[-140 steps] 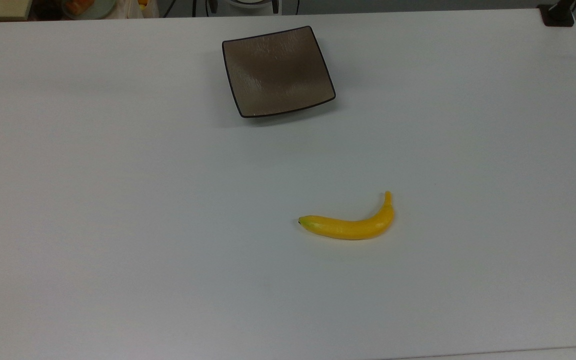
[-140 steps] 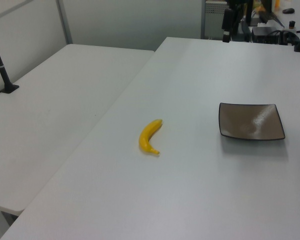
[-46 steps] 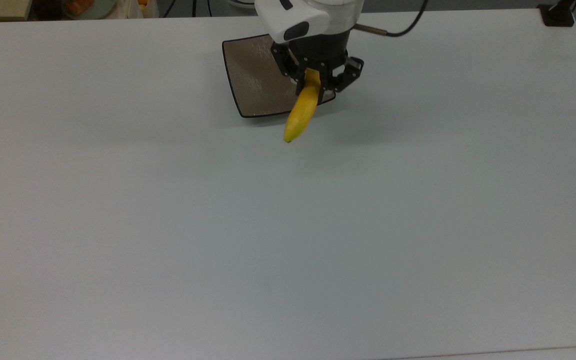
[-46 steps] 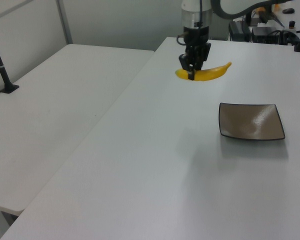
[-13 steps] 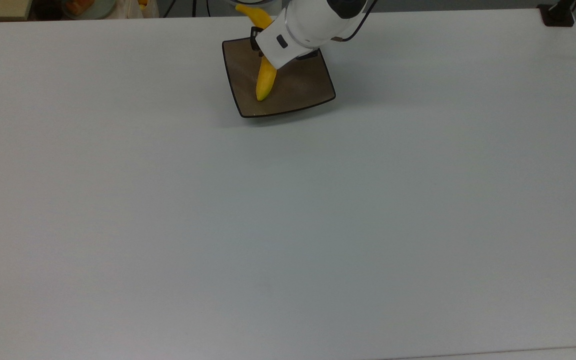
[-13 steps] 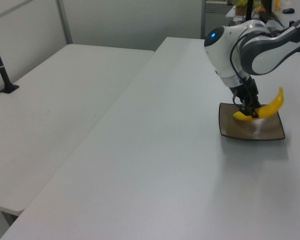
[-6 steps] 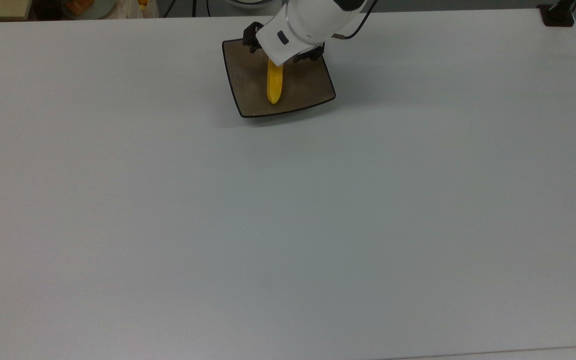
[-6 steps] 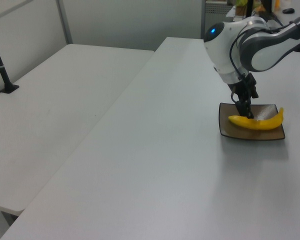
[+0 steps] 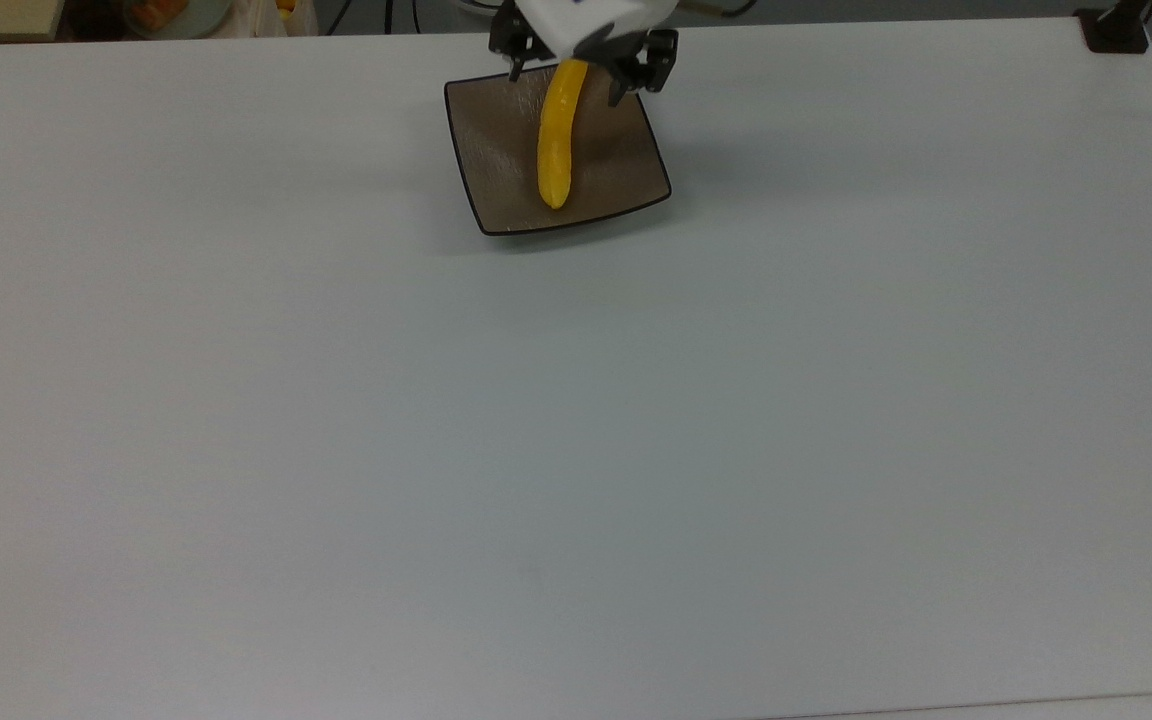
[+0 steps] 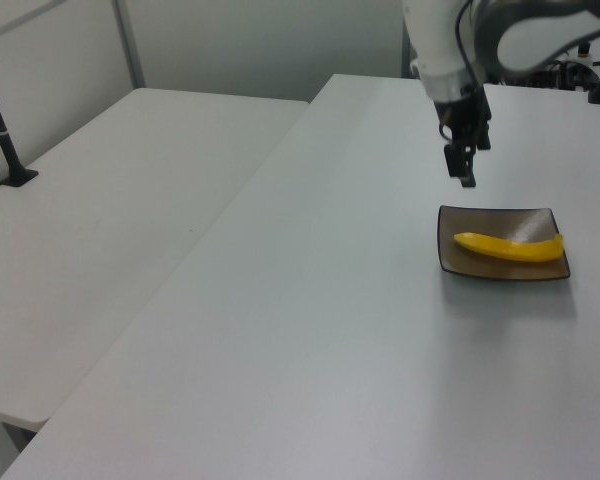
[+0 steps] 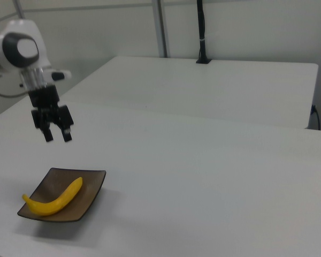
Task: Bananas placed on a ceramic plate
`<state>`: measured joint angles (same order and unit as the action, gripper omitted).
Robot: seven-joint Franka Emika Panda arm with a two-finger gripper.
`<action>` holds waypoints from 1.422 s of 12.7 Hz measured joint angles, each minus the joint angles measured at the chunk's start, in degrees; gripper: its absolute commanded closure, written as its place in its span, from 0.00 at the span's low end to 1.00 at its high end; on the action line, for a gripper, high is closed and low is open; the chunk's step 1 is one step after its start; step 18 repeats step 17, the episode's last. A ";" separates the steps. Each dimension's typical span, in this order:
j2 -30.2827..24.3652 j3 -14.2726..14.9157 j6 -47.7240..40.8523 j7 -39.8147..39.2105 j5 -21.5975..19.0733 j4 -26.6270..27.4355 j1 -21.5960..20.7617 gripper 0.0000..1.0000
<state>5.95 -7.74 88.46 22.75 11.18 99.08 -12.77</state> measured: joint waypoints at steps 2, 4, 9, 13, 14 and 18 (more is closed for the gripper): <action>-0.65 0.98 -2.97 0.00 -2.64 -5.05 0.08 0.00; -1.74 1.97 -3.90 -0.12 -3.38 -7.36 0.29 0.00; -4.24 8.88 -3.09 -8.14 -9.07 -10.32 0.43 0.00; -4.53 14.62 3.87 -19.39 -11.11 -9.75 -1.00 0.00; -4.53 14.66 5.86 -20.56 -11.11 -9.17 -1.12 0.00; -4.51 14.66 9.37 -21.52 -11.11 -7.67 -1.49 0.00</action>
